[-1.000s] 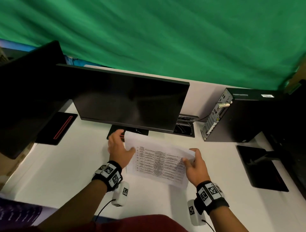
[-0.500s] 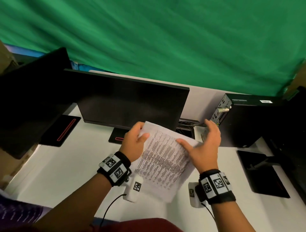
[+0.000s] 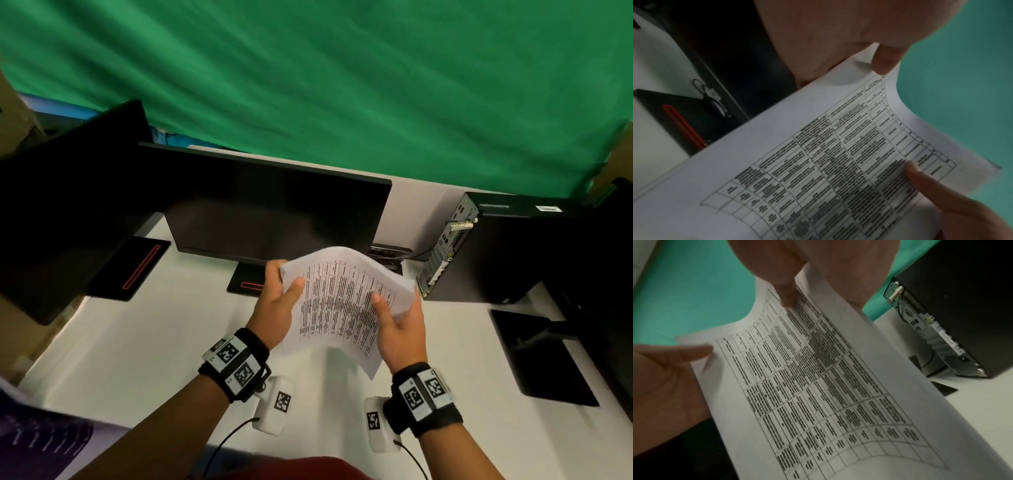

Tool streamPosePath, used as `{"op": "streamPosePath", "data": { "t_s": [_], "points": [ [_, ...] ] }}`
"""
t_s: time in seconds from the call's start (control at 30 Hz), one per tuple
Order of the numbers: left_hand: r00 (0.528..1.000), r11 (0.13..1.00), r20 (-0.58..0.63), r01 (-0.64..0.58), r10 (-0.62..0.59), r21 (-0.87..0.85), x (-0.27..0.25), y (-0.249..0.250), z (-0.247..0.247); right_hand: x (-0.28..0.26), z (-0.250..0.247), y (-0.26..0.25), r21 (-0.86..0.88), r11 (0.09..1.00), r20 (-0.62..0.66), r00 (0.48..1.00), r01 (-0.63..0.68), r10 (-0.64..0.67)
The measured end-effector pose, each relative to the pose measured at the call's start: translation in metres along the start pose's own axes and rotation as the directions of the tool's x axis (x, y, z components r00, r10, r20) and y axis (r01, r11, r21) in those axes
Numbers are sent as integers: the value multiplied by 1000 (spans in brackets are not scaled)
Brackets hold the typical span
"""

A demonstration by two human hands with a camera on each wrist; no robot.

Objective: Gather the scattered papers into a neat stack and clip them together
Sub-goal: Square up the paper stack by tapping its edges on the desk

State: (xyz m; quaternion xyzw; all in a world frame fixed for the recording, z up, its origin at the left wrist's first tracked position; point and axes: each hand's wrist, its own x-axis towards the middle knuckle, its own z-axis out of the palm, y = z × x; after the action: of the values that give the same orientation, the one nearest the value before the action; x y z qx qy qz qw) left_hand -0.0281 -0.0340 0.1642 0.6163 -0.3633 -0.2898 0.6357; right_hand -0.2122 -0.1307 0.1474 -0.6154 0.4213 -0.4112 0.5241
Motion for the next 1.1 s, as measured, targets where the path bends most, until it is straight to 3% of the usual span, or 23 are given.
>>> {"op": "streamPosePath", "data": {
  "t_s": [0.13, 0.3, 0.47, 0.67, 1.0, 1.1],
  "points": [
    [994, 992, -5, 110, -109, 68, -13, -26, -3, -18, 1, 37, -71, 987, 50, 988, -144, 148],
    [986, 987, -50, 158, -156, 42, -15, -24, 2, -26, 2, 43, -15, 987, 35, 986, -162, 163],
    [974, 984, -157, 172, -162, 56, -7, -27, 5, -20, 3, 30, 50, 997, -64, 996, -55, 58],
    [970, 981, -150, 194, -194, -15, -1, -28, 5, -8, 9, 26, 61, 995, -193, 978, -75, 85],
    [980, 989, -140, 146, -141, 24, 2, -21, 4, -2, 9, 23, 86, 996, -178, 983, -37, 51],
    [989, 991, -73, 126, -129, -46, 1, -25, -1, -1, 5, 28, 137, 990, -113, 993, -28, 44]
  ]
}}
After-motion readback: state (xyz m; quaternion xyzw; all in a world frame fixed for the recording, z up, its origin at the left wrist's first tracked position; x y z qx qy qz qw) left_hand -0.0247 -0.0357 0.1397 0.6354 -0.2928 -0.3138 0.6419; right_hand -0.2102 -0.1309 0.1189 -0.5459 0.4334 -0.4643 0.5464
